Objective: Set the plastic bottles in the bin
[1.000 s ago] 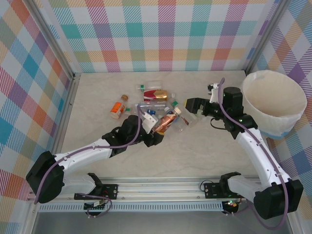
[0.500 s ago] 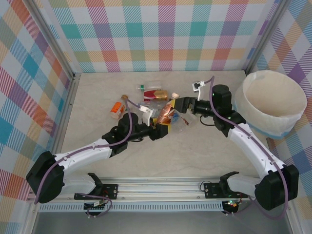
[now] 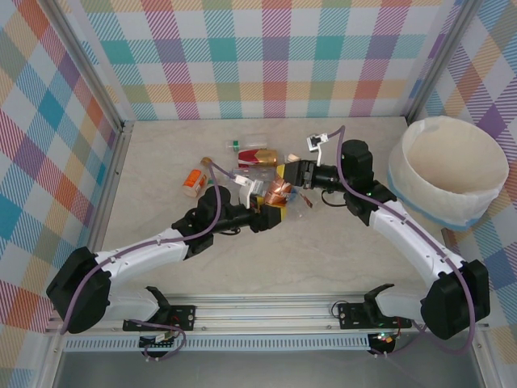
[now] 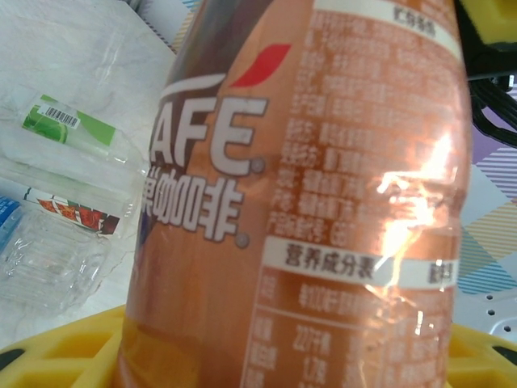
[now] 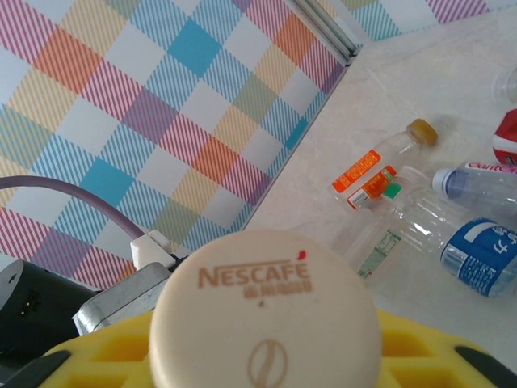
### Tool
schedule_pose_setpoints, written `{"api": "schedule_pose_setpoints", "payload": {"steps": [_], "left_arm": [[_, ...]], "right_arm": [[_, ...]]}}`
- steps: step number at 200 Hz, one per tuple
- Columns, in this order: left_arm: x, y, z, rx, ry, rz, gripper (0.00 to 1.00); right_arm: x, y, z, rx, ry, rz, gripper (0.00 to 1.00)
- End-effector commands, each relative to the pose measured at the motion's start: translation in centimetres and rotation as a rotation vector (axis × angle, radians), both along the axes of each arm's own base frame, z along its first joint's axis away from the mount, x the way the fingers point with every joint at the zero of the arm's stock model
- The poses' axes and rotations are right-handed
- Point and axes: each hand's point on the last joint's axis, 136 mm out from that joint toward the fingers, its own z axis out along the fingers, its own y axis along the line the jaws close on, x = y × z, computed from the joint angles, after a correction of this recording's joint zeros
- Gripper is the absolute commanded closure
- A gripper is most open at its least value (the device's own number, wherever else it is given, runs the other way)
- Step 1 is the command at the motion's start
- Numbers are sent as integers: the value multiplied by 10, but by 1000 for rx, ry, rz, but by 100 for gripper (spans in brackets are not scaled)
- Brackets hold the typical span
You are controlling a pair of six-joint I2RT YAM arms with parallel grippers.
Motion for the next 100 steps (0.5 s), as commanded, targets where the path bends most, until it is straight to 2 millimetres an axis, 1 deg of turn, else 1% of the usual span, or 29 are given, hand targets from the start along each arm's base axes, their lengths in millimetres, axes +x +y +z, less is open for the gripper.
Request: {"api": "schedule_pose_setpoints", "payload": {"steps": [1,4,11,18,26,36,72,85,100], "left_arm": [[2,-5,27,-61,-43,-23,66],[2,-4,27,-59,-43,-21,58],[3,-3,25,-54,-37,-13,37],[4,-1,24,-51,-32,1,22],[5,1,22,-48,-30,17,10],[6,4,22,-47,-34,32,1],[7,15,19,-27,-51,76,0],[9,21,14,-5,-49,108,0],[15,30,4,38,-36,168,0]], "right_arm": [[2,-1,22,22,-62,-16,66],[2,-1,22,21,-64,-17,67],[2,-2,21,18,-64,-27,69],[3,-3,21,11,-67,-36,70],[4,-5,20,2,-71,-47,71],[5,-6,20,-10,-76,-59,72],[10,-17,17,-65,-78,-125,75],[11,-21,16,-89,-82,-151,77],[13,-28,18,-118,-97,-185,82]]}}
